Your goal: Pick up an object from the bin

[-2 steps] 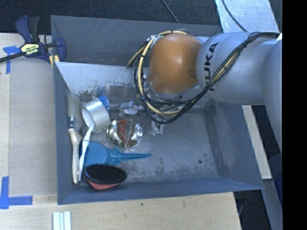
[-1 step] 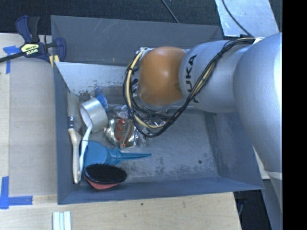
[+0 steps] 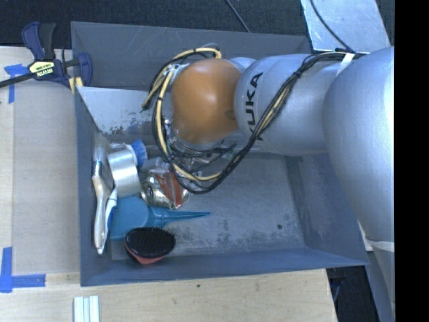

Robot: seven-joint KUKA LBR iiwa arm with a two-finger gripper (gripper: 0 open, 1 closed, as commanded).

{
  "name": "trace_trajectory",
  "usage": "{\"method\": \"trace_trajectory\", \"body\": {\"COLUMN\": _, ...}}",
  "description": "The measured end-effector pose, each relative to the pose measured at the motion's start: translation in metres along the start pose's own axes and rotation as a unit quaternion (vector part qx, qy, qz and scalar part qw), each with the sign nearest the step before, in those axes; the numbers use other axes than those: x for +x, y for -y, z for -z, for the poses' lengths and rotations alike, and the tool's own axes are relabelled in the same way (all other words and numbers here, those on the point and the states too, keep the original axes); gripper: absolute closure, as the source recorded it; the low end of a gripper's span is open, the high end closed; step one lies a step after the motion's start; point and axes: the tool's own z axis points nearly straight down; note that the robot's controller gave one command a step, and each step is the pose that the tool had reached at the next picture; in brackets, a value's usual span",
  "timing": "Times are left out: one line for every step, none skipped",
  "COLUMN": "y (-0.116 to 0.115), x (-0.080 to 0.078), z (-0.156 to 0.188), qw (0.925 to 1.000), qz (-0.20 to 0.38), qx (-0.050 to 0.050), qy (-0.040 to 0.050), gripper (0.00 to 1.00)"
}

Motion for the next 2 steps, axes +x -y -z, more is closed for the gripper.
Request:
{"method": "trace_trajectory", "body": {"y": 0.0, "x": -0.0001, "z": 0.0, "qw": 1.0, "qz": 0.0, "qx": 0.0, "qy": 0.0001, "gripper": 1.0}}
{"method": "trace_trajectory", "body": {"y": 0.0016, "x": 0.0003, "z": 0.0097, "qw": 1.0, "qz": -0.003, "qx": 0.003, "qy": 0.0028, "gripper": 1.0}}
